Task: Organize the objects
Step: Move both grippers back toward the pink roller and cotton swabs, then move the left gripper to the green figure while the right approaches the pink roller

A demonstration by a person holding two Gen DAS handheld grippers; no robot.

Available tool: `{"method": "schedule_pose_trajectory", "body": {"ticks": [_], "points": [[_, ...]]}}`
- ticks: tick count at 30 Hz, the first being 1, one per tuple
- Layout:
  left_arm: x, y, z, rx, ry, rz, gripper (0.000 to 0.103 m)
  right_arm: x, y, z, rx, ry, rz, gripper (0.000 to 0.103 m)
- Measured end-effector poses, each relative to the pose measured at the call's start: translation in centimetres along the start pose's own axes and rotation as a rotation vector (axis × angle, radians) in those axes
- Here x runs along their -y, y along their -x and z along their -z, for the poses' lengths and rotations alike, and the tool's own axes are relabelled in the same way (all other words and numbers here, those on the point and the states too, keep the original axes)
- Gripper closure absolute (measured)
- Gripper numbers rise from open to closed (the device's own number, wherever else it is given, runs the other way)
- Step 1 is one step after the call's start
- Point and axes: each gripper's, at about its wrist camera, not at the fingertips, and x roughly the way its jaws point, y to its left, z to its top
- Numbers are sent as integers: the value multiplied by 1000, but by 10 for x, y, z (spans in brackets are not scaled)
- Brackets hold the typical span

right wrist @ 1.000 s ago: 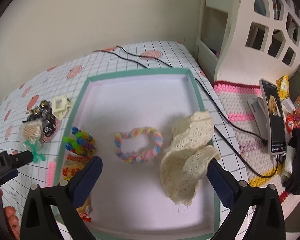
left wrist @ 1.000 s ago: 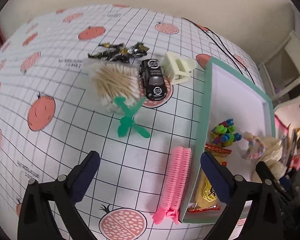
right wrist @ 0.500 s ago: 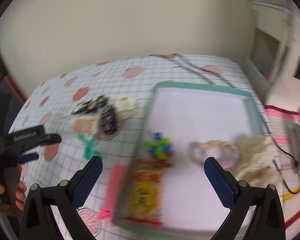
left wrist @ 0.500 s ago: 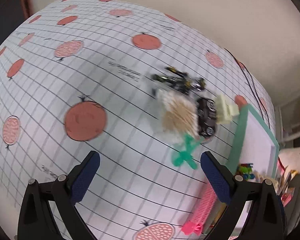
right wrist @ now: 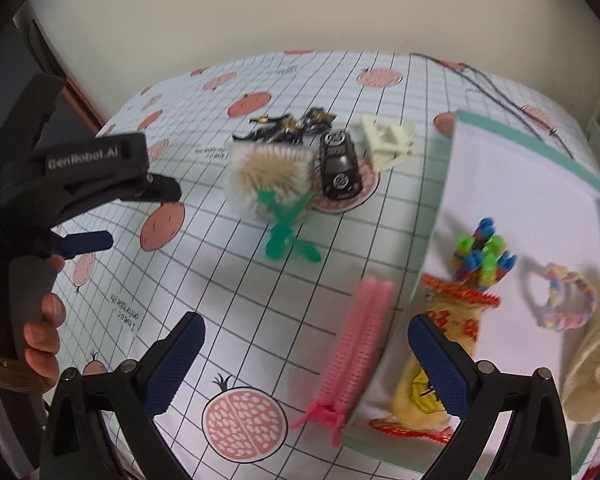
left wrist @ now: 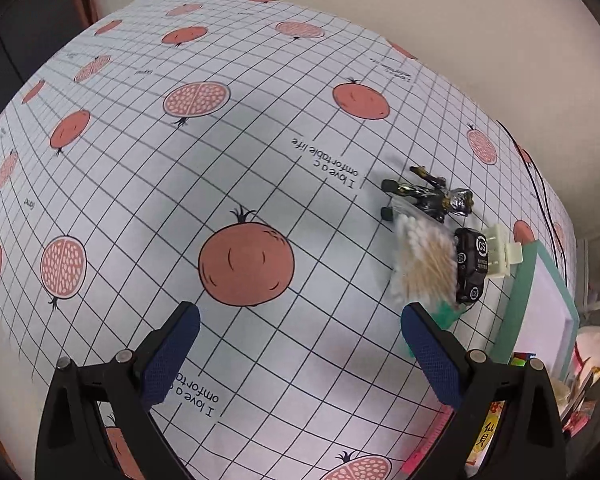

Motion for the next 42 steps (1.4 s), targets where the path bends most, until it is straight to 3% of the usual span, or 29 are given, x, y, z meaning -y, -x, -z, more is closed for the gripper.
{"method": "schedule_pose_trajectory", "body": {"ticks": [7,16,20,28,36,42], "points": [[5,-3,3,-34,-14,36,3,3,-8,2,-42,-7,3,0],[31,-15,11,-78,-131,141,3,7,-14,1,-61,-16,27,0],[35,-14,13,-66,-156,147,3,14,-14,2,-71,-43,35,1],[35,-23,13,-75,-146,172,3,17,6,-4,20,-76,-42,2],[20,-11,4,-36,-74,187,3,-1,4,-3,9,-31,-133,2],[11,-13,2,-69,-38,202,3,-2,-6,0,-24,-22,-89,4]]}}
